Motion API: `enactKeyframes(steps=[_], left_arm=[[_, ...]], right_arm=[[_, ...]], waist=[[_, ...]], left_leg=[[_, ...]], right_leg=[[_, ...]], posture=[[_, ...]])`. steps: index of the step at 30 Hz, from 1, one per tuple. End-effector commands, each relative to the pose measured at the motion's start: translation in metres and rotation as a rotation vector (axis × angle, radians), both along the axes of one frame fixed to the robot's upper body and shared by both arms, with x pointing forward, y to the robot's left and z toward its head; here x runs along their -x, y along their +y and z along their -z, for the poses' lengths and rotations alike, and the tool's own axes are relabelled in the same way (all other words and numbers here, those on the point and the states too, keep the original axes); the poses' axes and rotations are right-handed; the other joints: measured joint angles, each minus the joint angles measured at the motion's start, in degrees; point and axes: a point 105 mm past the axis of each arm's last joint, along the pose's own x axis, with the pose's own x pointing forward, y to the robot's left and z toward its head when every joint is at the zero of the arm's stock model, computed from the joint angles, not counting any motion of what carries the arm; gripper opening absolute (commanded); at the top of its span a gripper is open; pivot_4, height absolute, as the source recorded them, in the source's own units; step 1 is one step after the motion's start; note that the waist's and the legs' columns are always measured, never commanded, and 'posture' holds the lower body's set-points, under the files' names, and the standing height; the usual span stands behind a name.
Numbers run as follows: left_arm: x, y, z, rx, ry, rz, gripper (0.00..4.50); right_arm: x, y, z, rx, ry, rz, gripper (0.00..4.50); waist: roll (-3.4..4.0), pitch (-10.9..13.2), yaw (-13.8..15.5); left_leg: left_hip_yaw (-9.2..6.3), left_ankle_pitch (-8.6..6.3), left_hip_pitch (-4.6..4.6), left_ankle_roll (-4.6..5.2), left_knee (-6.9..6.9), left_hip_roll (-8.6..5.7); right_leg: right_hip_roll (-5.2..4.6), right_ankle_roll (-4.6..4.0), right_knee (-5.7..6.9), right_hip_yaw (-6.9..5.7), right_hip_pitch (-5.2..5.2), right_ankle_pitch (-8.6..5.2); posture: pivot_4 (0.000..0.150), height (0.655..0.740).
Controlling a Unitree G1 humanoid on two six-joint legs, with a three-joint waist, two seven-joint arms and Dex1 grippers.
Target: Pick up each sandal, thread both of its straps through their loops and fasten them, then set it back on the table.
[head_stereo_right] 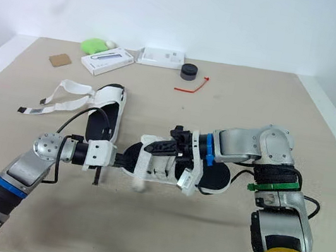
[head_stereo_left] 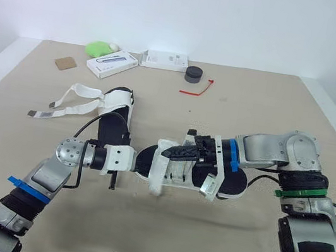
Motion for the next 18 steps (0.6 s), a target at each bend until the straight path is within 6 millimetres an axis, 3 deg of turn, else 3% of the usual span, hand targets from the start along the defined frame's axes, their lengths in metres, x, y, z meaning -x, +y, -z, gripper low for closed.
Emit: enactKeyframes(steps=[1, 6, 11, 15, 18], left_arm=[[0.008, 0.006, 0.03, -0.085, 0.109, -0.005, 0.0], [0.008, 0.006, 0.031, -0.088, 0.11, -0.004, 0.0], [0.009, 0.007, 0.032, -0.09, 0.112, -0.004, 0.0], [0.009, 0.007, 0.032, -0.093, 0.114, -0.002, 0.0], [0.01, 0.007, 0.032, -0.094, 0.116, 0.001, 0.0]], right_arm=[[-0.008, -0.001, -0.01, -0.051, 0.021, 0.026, 0.03], [-0.02, -0.007, 0.0, -0.077, 0.2, 0.117, 0.03], [-0.013, -0.01, 0.005, -0.06, 0.356, 0.131, 0.03], [-0.008, -0.008, -0.005, -0.077, 0.426, 0.141, 1.42], [0.001, -0.008, -0.01, -0.077, 0.507, 0.14, 2.75]], waist=[[-0.01, 0.0, -0.1], [-0.02, 0.0, -0.2], [-0.02, 0.0, -0.2], [-0.02, 0.0, -0.2], [-0.01, 0.0, -0.1]], left_leg=[[0.01, -0.01, 0.0, 0.01, 0.0, 0.0], [0.09, -0.1, 0.05, 0.19, -0.01, 0.03], [0.1, -0.13, 0.11, 0.24, -0.01, 0.06], [0.13, -0.19, 0.19, 0.33, -0.01, 0.11], [0.12, -0.19, 0.22, 0.34, 0.0, 0.13]], right_leg=[[0.0, 0.01, 0.0, 0.01, 0.0, -0.01], [0.04, 0.0, -0.04, 0.07, 0.02, -0.04], [0.04, 0.0, -0.05, 0.07, 0.06, -0.05], [0.02, -0.02, -0.05, 0.04, 0.11, -0.06], [0.01, -0.03, -0.04, -0.01, 0.12, -0.06]], posture=[[0.15, 0.74], [0.15, 0.74], [0.15, 0.74], [0.15, 0.74], [0.15, 0.74]])
